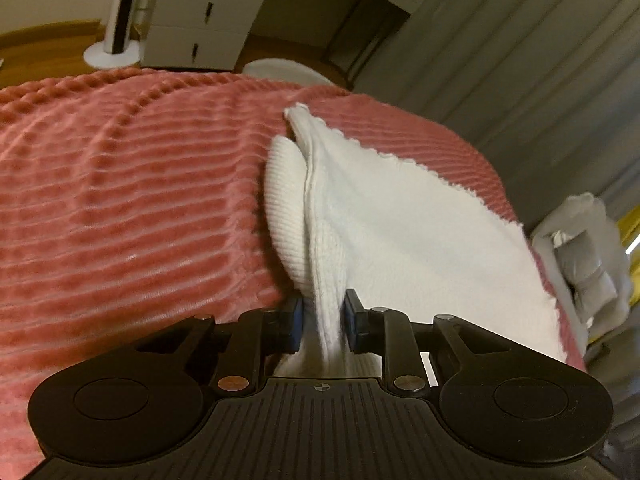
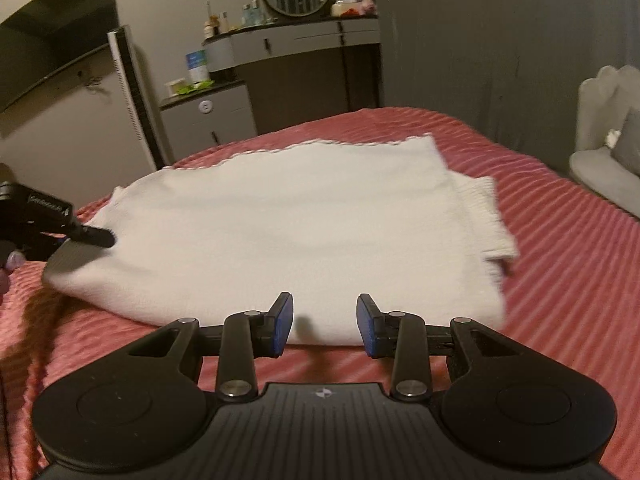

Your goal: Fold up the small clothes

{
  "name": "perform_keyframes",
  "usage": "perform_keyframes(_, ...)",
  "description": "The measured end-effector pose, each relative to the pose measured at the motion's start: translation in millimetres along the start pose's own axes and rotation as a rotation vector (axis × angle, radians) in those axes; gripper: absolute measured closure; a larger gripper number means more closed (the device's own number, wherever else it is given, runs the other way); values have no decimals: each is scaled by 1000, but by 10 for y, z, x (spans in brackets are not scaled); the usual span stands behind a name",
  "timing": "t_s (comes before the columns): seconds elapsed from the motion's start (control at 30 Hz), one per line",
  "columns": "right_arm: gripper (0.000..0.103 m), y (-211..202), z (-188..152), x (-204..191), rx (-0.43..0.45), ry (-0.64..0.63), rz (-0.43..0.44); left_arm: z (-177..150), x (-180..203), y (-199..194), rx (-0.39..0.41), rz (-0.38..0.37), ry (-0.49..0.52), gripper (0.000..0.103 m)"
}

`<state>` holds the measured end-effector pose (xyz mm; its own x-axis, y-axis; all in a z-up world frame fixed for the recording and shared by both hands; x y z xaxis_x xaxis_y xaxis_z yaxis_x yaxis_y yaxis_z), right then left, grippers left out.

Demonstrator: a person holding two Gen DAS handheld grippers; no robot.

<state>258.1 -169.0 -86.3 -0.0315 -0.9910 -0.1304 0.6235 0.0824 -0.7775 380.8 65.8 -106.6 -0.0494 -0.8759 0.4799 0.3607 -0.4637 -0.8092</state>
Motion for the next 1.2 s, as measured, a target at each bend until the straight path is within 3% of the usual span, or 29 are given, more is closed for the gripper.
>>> perform_keyframes(0.03, 69, 5, 10, -53, 2, -4, 7, -12, -18, 29, -13, 20, -1, 62)
perform_keyframes(0.07, 69, 16, 27, -103, 6, -10, 15, -27, -31, 63, -26, 28, 0, 57)
perform_keyframes(0.13, 69, 45, 66, -209, 13, -21, 32, -57, -29, 112, -43, 15, -2, 56)
perform_keyframes(0.2, 69, 76, 101, -327, 19, -37, 45, -52, -26, 99, -39, -2, -14, 58)
perform_keyframes(0.27, 69, 156, 98, -444, 8, -71, 47, -29, -44, 93, -45, -20, -38, 72)
perform_keyframes(0.33, 69, 259, 70, -503, -12, -102, 25, -5, -46, 68, -46, -22, -43, 77)
perform_keyframes(0.43, 69, 509, -17, -538, -110, -126, 9, 12, 33, -17, -27, -6, -18, 79)
perform_keyframes(0.6, 69, 312, 52, -523, -42, -90, 43, 66, 244, -230, 23, -27, 19, 81)
perform_keyframes(0.83, 68, 26, 21, -183, 30, 19, 43, 146, 1022, -314, 52, -34, 158, 82)
perform_keyframes(1.03, 67, -175, 55, 172, 68, 75, 21, -17, 1824, 96, 33, -73, 284, 82)
perform_keyframes(1.1, 66, -188, 54, 276, 66, 84, 12, -139, 1932, 313, 15, -55, 314, 80)
perform_keyframes(1.2, 66, -172, 32, 411, 52, 105, 8, -350, 1865, 466, -46, -44, 258, 80)
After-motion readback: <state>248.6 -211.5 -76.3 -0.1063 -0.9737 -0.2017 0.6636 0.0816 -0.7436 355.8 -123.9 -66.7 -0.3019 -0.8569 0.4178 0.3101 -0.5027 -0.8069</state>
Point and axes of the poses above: each gripper's, at about its wrist camera, not at the fingertips, and y roughly the way its jaws point, x to its right, z to its top, the point moved 8 cm from there along y, roughly the way its jaws point, and after that the axes turned 14 degrees about -x, right-handed, at the moved point
